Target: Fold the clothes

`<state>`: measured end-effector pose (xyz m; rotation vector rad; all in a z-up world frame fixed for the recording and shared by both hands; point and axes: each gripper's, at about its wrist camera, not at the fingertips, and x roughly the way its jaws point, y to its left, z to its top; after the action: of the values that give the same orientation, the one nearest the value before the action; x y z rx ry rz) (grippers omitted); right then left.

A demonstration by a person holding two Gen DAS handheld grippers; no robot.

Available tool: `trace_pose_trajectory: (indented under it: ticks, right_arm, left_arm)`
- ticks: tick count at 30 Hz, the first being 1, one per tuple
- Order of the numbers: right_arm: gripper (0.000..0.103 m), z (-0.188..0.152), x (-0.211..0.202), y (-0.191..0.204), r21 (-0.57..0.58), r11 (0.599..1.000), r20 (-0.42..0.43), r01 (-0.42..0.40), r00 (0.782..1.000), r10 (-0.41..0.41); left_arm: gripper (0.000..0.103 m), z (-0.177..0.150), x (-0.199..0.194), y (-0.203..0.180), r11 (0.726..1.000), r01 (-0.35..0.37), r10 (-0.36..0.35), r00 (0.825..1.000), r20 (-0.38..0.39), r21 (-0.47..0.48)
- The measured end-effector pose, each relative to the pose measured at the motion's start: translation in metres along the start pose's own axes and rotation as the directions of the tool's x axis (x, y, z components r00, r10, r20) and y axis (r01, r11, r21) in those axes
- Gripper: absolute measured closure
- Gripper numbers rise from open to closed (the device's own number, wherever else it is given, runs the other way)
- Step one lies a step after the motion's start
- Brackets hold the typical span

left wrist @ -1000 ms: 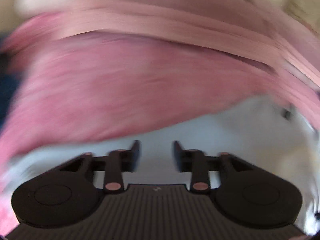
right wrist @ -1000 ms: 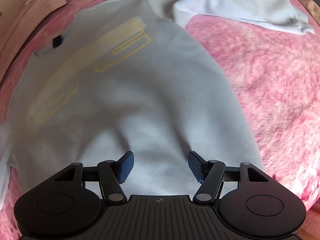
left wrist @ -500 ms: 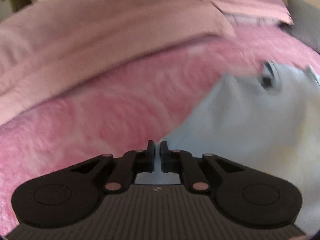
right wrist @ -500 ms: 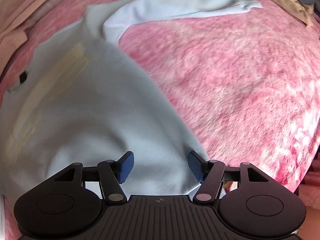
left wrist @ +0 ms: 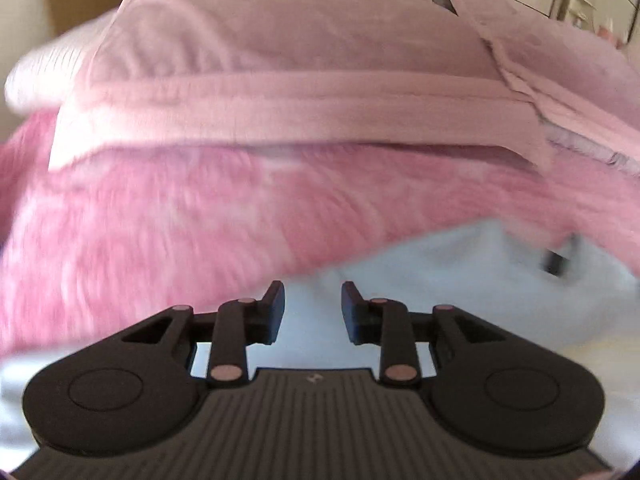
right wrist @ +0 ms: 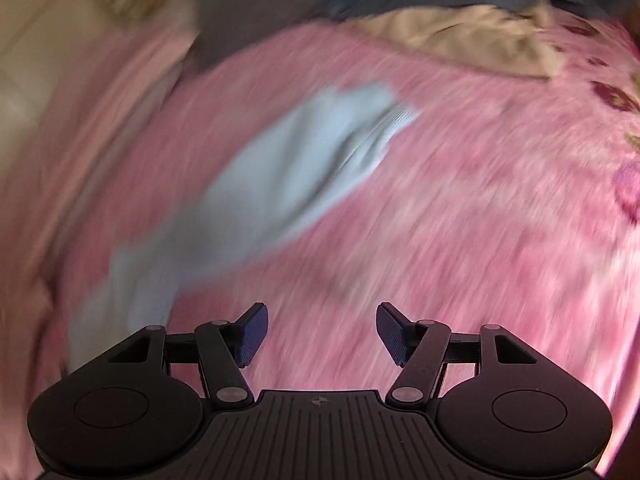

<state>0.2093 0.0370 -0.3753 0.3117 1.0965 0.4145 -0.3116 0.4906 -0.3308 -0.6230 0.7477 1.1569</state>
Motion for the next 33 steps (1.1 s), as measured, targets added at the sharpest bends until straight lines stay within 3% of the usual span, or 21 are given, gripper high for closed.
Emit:
trace_pose_trajectory:
  ticks: [4,10,11,12,13,15,17,19,20,22,24,26,27,29,31,32,33]
  right_arm:
    - [0.04,0.053,0.012,-0.039,0.171,0.982,0.056,-0.078,0.996,0.069]
    - [0.04,0.102,0.053,-0.067,0.243,0.963,0.044,-0.12,0.993,0.113]
    - [0.048,0.105,0.061,-0.068,0.231,0.965,0.03,-0.123,0.992,0.119]
    - [0.096,0.108,0.068,-0.067,0.217,0.968,0.01,-0.125,0.992,0.126]
    - [0.099,0.111,0.074,-0.064,0.191,0.974,-0.035,-0.124,0.99,0.133]
    - [0.1,0.119,0.07,-0.053,0.09,0.982,-0.061,-0.165,0.983,0.171]
    - [0.1,0.134,0.045,-0.04,-0.07,0.968,0.007,-0.241,0.97,0.242]
    - [0.1,0.151,0.017,-0.043,-0.08,0.944,0.09,-0.321,0.941,0.327]
    - [0.1,0.161,0.005,-0.048,-0.056,0.943,0.125,-0.328,0.935,0.333]
    - [0.1,0.171,0.004,-0.052,-0.018,0.957,0.098,-0.291,0.952,0.291]
    - [0.1,0.173,0.025,-0.047,-0.053,0.985,0.006,-0.165,0.986,0.165]
    - [0.1,0.167,0.047,-0.045,-0.116,0.992,-0.054,-0.055,0.997,0.049]
    - [0.1,0.166,0.049,-0.045,-0.103,0.993,-0.049,-0.064,0.997,0.059]
    - [0.1,0.167,0.04,-0.042,-0.03,0.985,0.015,-0.169,0.985,0.169]
    - [0.1,0.169,0.023,-0.035,-0.027,0.963,0.104,-0.268,0.958,0.269]
    - [0.1,0.172,0.021,-0.029,-0.059,0.966,0.122,-0.251,0.959,0.256]
    - [0.1,0.176,0.026,-0.025,-0.091,0.978,0.103,-0.189,0.975,0.198]
  left_arm:
    - [0.077,-0.041,-0.033,-0.027,0.99,0.057,-0.065,0.996,-0.061,-0.131]
    - [0.078,-0.098,-0.044,-0.057,0.958,0.04,-0.085,0.985,-0.151,-0.283]
    - [0.078,-0.104,-0.044,-0.061,0.954,0.036,-0.088,0.983,-0.164,-0.298]
    - [0.078,-0.107,-0.045,-0.065,0.953,0.034,-0.088,0.981,-0.17,-0.3]
    - [0.078,-0.109,-0.046,-0.069,0.953,0.032,-0.088,0.98,-0.176,-0.301]
    - [0.079,-0.111,-0.05,-0.075,0.956,0.036,-0.093,0.979,-0.182,-0.291]
    - [0.08,-0.11,-0.056,-0.08,0.962,0.048,-0.101,0.978,-0.183,-0.27]
    - [0.08,-0.109,-0.06,-0.084,0.97,0.049,-0.095,0.978,-0.187,-0.237]
    - [0.08,-0.11,-0.06,-0.086,0.974,0.048,-0.092,0.977,-0.192,-0.223]
    - [0.081,-0.112,-0.059,-0.089,0.978,0.044,-0.086,0.975,-0.204,-0.204]
    - [0.081,-0.117,-0.056,-0.089,0.978,0.042,-0.089,0.97,-0.226,-0.205]
    - [0.081,-0.121,-0.054,-0.089,0.978,0.033,-0.083,0.967,-0.239,-0.204]
    - [0.081,-0.123,-0.054,-0.088,0.979,0.033,-0.083,0.966,-0.246,-0.202]
    - [0.081,-0.126,-0.056,-0.086,0.98,0.03,-0.079,0.965,-0.249,-0.197]
    - [0.081,-0.129,-0.058,-0.083,0.98,0.021,-0.072,0.965,-0.253,-0.198]
    - [0.081,-0.131,-0.057,-0.081,0.978,0.017,-0.071,0.964,-0.256,-0.208]
    - [0.081,-0.134,-0.056,-0.08,0.976,0.012,-0.07,0.963,-0.26,-0.218]
